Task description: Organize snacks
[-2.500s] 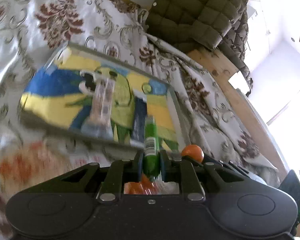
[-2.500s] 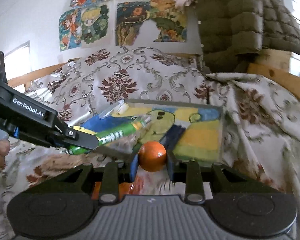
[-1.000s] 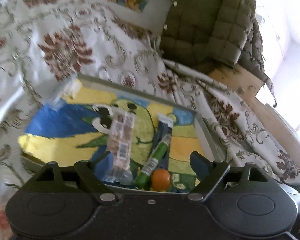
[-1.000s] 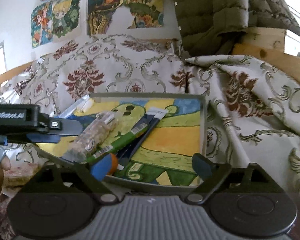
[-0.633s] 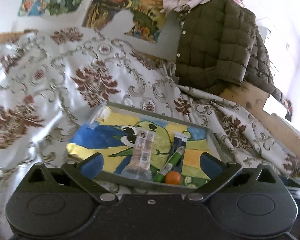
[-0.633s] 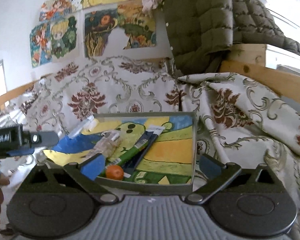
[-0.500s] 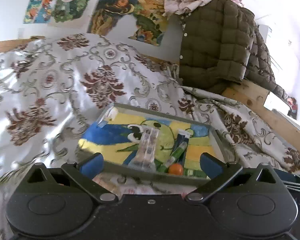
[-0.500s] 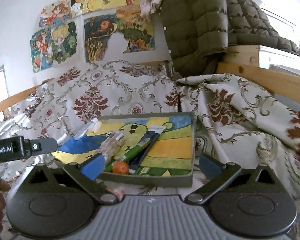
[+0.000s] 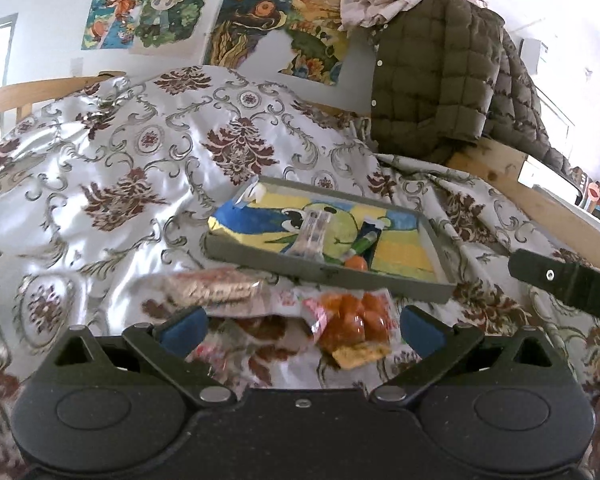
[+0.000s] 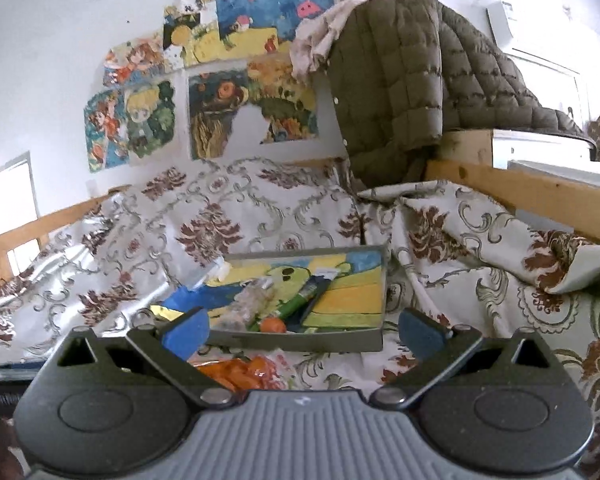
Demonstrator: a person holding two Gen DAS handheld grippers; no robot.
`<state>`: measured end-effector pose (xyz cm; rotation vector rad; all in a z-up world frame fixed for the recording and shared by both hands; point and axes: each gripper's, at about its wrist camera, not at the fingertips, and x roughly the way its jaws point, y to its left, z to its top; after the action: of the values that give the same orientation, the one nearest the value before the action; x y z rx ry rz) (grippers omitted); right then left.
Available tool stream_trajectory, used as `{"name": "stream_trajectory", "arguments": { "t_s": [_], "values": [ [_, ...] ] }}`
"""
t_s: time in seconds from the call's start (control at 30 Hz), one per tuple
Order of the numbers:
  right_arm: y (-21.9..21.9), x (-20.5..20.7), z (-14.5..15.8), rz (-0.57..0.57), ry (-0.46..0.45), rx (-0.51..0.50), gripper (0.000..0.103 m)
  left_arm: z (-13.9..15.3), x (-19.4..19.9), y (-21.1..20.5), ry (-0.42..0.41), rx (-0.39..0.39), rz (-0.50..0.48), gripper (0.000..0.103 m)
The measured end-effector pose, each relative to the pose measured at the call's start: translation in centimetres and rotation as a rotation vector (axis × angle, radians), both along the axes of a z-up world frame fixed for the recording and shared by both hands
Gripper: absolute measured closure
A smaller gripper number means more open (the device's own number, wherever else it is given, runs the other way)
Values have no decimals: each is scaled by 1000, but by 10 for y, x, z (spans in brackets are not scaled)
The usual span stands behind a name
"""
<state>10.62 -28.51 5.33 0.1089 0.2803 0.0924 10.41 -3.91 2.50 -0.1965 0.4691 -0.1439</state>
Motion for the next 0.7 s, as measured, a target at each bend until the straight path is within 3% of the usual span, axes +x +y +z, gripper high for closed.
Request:
{"name": "stream_trajectory", "arguments": {
  "t_s": [0.27,0.7],
  "values": [
    [3,-36,-6,-4,43,20,0,-3,-35,8,7,31,70,1],
    [20,-83,-26,18,153,-14,0,-9,-60,15,36,136,89,1]
  ]
}}
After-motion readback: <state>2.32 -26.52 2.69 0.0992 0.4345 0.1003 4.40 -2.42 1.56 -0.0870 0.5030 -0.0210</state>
